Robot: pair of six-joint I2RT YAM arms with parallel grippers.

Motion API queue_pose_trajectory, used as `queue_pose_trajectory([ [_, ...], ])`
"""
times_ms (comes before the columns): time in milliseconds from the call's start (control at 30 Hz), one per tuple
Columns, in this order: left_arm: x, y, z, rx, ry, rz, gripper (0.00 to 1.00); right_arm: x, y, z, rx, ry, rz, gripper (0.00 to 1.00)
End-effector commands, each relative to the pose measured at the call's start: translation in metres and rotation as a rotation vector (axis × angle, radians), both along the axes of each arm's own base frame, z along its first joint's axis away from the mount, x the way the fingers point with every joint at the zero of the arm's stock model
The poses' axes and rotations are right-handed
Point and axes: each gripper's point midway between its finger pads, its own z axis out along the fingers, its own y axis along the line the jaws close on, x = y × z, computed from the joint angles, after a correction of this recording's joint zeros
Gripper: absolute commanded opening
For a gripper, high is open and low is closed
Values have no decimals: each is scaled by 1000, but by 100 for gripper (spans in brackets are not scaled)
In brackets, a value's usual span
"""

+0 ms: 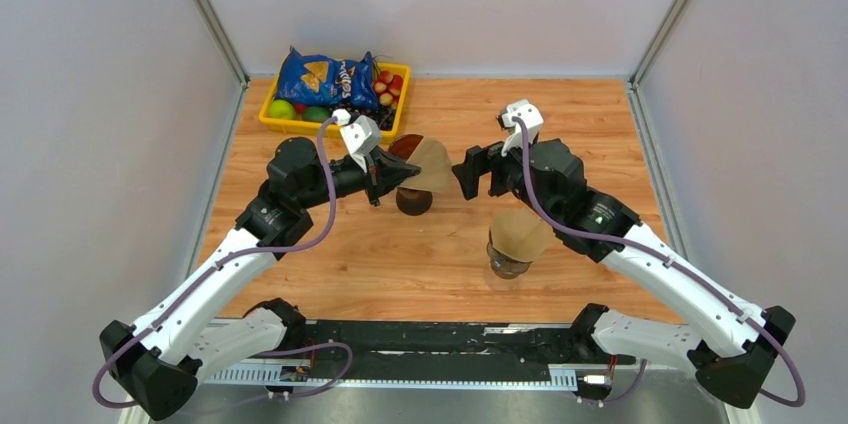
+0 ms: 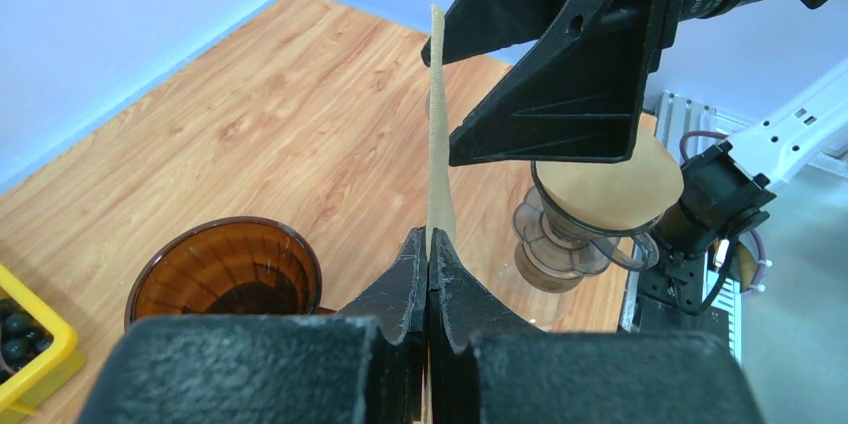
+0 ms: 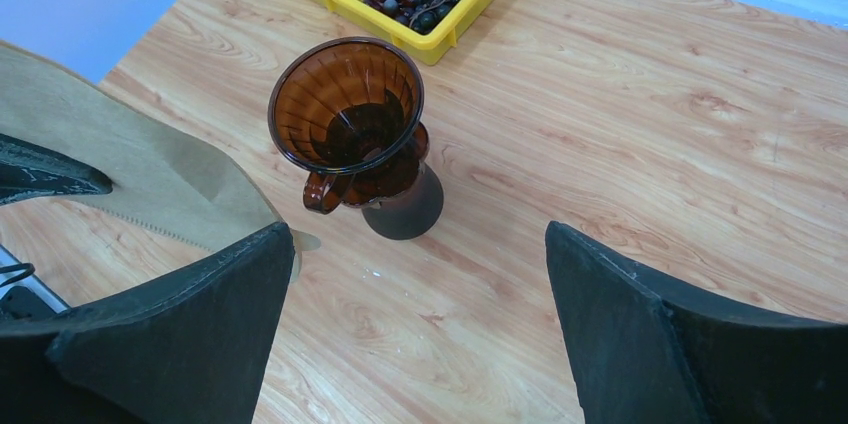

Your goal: Place the coffee filter in the dripper

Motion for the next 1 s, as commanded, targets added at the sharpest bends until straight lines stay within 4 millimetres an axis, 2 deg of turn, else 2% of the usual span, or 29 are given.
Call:
queue_pose_trajectory([
  [0,-1,-1,11,-27,-40,-14,0,5,3,29,54,-64,-6,100],
  [233,-1,-1,11,-28,-40,-18,0,7,8,25,44,-56,5,100],
  [400,-2,0,10,-27,-40,-16,0,14,2,23,29,-59,-41,100],
  [667,0,0,9,-24,-34,-9,0,7,9,26,45,-60,15,100],
  [967,-1,-1,9,-23,-34,-18,0,7,10,26,36,-70,22,100],
])
